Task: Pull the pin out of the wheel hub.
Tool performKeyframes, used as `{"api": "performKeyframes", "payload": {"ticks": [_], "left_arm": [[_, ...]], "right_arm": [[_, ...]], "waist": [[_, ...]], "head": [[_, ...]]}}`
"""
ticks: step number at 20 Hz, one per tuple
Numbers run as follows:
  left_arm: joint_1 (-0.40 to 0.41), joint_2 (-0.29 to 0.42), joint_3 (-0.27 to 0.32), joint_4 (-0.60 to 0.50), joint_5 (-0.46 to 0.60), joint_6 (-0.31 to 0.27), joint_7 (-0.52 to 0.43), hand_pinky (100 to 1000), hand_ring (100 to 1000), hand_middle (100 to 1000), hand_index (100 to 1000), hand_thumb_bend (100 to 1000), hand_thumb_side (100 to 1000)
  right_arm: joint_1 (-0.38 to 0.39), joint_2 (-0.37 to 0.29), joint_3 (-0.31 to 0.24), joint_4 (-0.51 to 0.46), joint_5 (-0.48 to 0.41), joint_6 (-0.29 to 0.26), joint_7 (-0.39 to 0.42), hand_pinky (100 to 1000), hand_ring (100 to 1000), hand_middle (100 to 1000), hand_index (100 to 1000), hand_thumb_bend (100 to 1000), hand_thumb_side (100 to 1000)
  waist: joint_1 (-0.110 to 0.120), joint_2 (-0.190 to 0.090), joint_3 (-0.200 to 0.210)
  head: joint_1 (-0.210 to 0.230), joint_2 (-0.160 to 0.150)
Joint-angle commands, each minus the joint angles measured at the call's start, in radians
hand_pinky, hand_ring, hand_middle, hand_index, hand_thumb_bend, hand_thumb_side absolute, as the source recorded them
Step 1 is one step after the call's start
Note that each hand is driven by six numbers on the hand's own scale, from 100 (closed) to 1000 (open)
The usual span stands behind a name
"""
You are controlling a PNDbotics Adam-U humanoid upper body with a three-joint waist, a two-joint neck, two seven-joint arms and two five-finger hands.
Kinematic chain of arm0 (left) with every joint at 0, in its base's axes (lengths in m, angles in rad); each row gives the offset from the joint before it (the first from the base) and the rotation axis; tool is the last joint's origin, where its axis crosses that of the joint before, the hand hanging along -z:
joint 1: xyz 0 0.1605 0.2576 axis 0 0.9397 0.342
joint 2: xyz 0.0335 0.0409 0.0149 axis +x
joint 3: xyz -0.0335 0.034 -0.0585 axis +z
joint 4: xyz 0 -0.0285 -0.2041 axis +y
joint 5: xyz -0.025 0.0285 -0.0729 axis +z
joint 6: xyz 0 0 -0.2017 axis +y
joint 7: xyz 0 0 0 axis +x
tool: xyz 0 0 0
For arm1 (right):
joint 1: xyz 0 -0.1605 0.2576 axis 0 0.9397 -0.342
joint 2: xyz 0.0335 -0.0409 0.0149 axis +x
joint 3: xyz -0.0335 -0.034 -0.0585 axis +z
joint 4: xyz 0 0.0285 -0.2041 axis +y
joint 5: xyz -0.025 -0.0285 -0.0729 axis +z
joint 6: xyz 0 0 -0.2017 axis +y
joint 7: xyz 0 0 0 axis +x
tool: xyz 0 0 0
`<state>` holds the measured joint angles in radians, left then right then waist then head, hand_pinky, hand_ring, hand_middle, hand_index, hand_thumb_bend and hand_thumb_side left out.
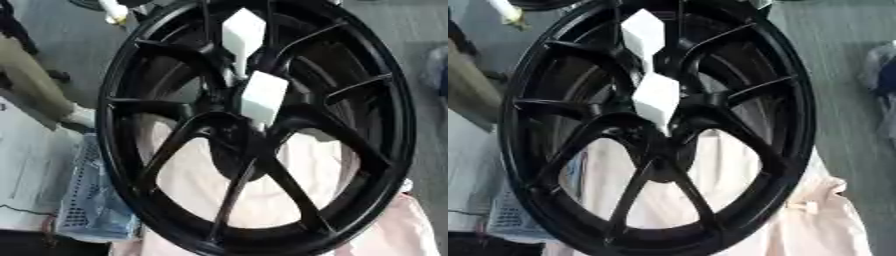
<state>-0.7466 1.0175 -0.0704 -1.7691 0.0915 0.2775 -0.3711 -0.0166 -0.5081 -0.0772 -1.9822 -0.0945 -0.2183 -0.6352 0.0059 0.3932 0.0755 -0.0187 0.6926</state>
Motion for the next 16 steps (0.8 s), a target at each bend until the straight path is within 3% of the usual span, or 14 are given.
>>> {"api": "performKeyframes", "payload": {"ticks": [1,2,3,4,9,11,12,16], "left_arm": [[0.046,0.042,0.1,0.074,-0.051,0.048,0.054,625,485,286,462,100,318],[0.065,0.04,0.127,0.101,-0.067,0.061,0.071,626,489,298,475,100,245],[0.083,0.038,0.148,0.127,-0.083,0.064,0.087,627,491,304,480,100,290],[0.096,0.037,0.159,0.152,-0.099,0.06,0.102,634,500,321,497,100,261],[0.108,0.019,0.133,0.279,-0.157,0.002,0.181,644,517,362,533,100,247],[0.11,0.008,0.109,0.323,-0.16,-0.027,0.204,703,621,538,695,100,346],[0.114,0.001,0.092,0.346,-0.164,-0.042,0.206,781,745,667,782,100,467],[0.11,-0.01,0.068,0.413,-0.179,-0.104,0.189,781,745,667,782,100,467]], "right_arm": [[-0.006,-0.029,-0.011,-0.018,0.014,0.001,-0.005,635,803,735,703,100,426],[-0.009,-0.031,-0.01,-0.018,0.013,0.001,-0.004,635,803,735,703,100,425],[-0.013,-0.032,-0.008,-0.018,0.013,0.001,-0.002,635,803,735,703,100,425],[-0.016,-0.032,-0.007,-0.018,0.012,0.001,0.0,635,803,735,703,100,426],[-0.021,-0.032,-0.006,-0.018,0.006,-0.001,0.004,635,803,735,703,100,425],[-0.025,-0.032,-0.005,-0.018,0.005,-0.002,0.005,635,803,735,702,100,423],[-0.028,-0.032,-0.004,-0.018,0.003,-0.002,0.007,635,803,734,702,100,424],[-0.029,-0.032,-0.003,-0.018,-0.001,-0.002,0.01,635,803,734,702,100,424]], "waist": [[0.004,-0.029,-0.006],[0.005,-0.029,-0.011],[0.005,-0.028,-0.016],[0.004,-0.028,-0.019],[0.003,-0.028,-0.026],[0.002,-0.028,-0.028],[0.002,-0.028,-0.029],[0.001,-0.029,-0.031]], "head": [[0.001,-0.011],[0.006,-0.014],[0.009,-0.018],[0.012,-0.019],[0.019,-0.025],[0.02,-0.031],[0.022,-0.033],[0.022,-0.035]]}}
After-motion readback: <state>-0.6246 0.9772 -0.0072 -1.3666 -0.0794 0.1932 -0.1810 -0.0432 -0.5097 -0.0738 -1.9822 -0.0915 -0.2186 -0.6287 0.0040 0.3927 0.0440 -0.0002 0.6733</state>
